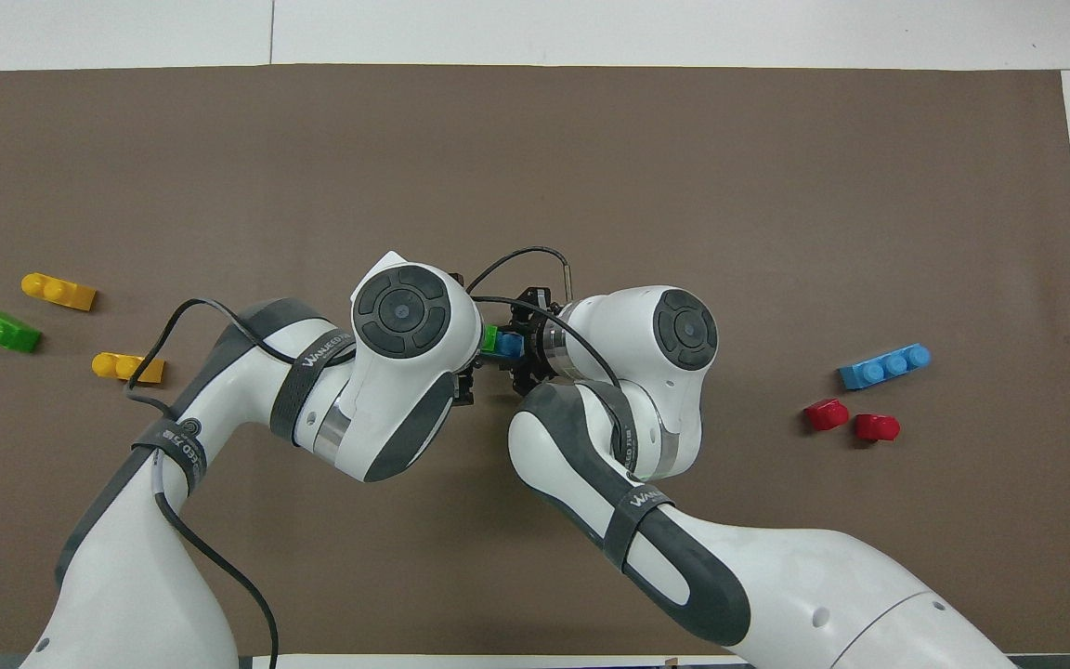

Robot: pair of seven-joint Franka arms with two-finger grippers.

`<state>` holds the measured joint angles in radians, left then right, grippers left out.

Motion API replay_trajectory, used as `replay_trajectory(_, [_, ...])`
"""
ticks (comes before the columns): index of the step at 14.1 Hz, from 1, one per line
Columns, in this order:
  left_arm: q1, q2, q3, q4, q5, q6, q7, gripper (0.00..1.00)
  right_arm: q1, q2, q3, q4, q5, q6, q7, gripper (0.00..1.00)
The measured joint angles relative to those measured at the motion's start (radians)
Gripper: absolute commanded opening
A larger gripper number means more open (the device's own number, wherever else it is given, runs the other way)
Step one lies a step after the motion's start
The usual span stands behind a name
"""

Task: Remove green block with left arm and hold with right
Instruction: 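Close the left gripper on the green part while the right gripper grips the blue part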

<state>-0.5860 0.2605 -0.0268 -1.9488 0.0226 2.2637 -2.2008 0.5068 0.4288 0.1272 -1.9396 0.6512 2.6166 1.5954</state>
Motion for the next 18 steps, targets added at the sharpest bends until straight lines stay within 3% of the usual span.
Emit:
replay_trajectory(5, [0.000,0.000,0.002,0.000,0.018,0.013,0.002,0.68,0.005,0.000,-0.001,0.000,0.000,0.000,-0.042,0.00])
replay_trajectory(6, [0.000,0.000,0.001,-0.001,0.023,0.011,0.005,0.50,0.005,0.000,-0.002,0.000,0.000,0.004,-0.042,0.00])
replay_trajectory(8, [-0.002,0.000,0.000,-0.006,0.033,0.011,0.014,0.01,0.003,0.000,-0.006,0.000,0.000,0.007,-0.042,0.00])
replay_trajectory(18, [-0.011,-0.007,0.000,-0.013,0.037,-0.005,0.060,0.00,-0.002,0.001,-0.008,0.000,0.000,0.017,-0.042,0.00])
